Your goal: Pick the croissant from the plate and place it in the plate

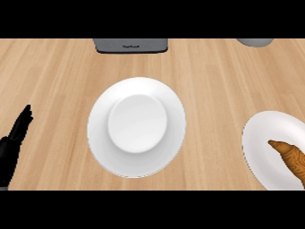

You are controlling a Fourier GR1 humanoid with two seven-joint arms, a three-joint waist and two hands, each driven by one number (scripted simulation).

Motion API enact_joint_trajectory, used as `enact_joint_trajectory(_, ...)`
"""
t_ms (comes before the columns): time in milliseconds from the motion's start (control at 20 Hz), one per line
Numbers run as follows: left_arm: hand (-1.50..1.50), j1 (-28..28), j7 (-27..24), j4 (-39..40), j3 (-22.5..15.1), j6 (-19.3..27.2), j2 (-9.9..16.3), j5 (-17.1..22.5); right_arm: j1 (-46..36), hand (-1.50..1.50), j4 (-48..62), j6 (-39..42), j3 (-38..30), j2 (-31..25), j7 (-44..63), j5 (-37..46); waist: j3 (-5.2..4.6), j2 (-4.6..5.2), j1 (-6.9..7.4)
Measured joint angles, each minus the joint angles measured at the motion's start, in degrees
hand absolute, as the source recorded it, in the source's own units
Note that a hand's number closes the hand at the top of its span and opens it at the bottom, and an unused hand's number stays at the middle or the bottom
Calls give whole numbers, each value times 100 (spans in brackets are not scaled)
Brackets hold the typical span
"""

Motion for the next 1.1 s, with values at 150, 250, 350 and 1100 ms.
enact_joint_trajectory(150,0,-13,-72,73,33,-29,-7,-33,80,-150,32,112,-151,-390,220,405,0,7,35)
enact_joint_trajectory(250,0,-14,-110,55,48,-70,-16,-47,89,-150,-44,132,-158,-545,501,608,0,8,55)
enact_joint_trajectory(350,0,-15,-205,156,49,-74,-82,-87,63,-150,-167,141,-155,-686,839,772,-1,11,66)
enact_joint_trajectory(1100,0,-191,-5,99,128,-223,-267,-310,-1152,-150,550,669,1160,-1307,1889,2731,7,17,135)
